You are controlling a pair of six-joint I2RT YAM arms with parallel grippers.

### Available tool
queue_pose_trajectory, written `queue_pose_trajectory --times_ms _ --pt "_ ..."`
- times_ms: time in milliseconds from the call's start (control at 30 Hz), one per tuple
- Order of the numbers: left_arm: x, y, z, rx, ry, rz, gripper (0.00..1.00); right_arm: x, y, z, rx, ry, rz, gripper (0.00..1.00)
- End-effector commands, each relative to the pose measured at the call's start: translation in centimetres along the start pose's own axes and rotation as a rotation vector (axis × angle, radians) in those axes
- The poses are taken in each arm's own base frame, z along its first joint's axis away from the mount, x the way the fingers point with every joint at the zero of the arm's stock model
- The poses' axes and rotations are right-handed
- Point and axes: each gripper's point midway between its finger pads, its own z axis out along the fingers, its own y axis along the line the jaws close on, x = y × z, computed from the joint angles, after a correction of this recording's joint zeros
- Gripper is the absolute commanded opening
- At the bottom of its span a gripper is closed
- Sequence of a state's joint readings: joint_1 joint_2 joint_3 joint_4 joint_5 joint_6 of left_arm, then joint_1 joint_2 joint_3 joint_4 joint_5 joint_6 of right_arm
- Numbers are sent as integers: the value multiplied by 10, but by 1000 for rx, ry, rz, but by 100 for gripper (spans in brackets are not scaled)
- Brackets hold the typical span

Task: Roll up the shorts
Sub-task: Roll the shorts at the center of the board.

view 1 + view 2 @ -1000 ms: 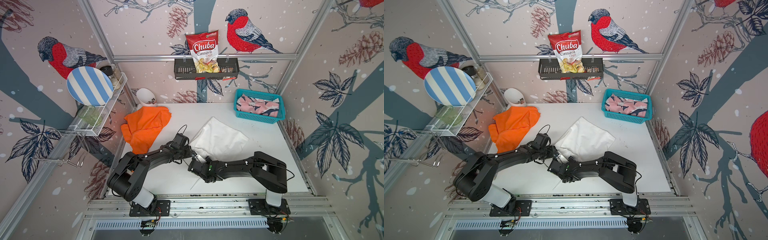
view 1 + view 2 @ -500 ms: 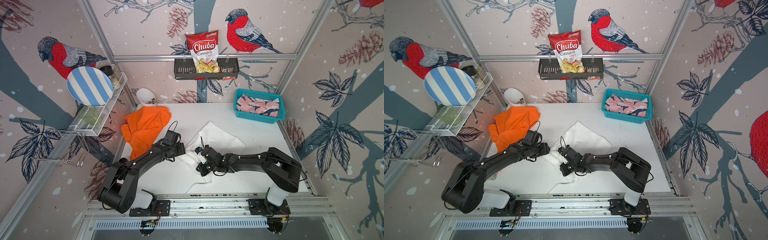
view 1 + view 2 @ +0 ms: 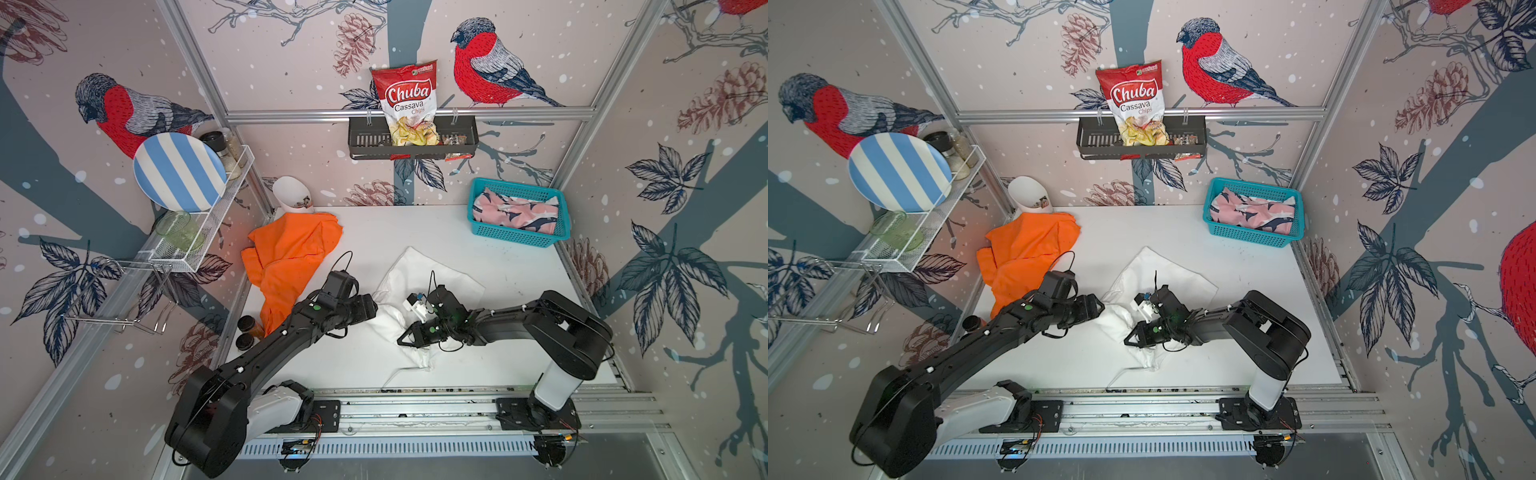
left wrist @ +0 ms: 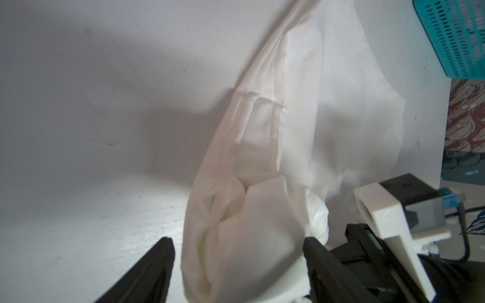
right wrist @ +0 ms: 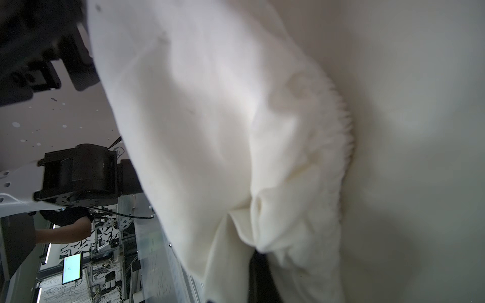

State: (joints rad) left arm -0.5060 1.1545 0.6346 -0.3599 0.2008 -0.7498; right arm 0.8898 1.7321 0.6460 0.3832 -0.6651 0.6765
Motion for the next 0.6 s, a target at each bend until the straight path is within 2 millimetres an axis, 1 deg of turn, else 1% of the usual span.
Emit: queue_pose_trajectory --times_ms 0,67,167,267,333,400,467,500,533,567 --pt "15 -9 4 26 24 -59 81 -1 -7 3 52 1 23 0" --pt "18 -10 5 14 2 -92 83 -3 -6 8 67 3 13 0" --pt "21 -10 11 43 -20 -144 86 -6 1 14 62 4 -3 1" --pt "17 -5 21 19 -37 -162 89 -5 6 18 72 12 -32 2" --pt "11 -5 29 22 -62 -152 89 -2 7 19 87 26 -56 4" --pt "7 -2 41 9 -56 -150 88 5 12 22 98 59 -97 8" --pt "6 -5 50 13 -26 -131 85 11 14 24 143 87 -145 10" --pt "6 -6 54 9 -18 -120 80 13 15 25 177 100 -176 13" --pt "5 -7 55 8 -15 -114 74 14 16 25 206 106 -202 15" --pt "4 -6 56 0 -16 -109 64 15 16 25 245 109 -228 16"
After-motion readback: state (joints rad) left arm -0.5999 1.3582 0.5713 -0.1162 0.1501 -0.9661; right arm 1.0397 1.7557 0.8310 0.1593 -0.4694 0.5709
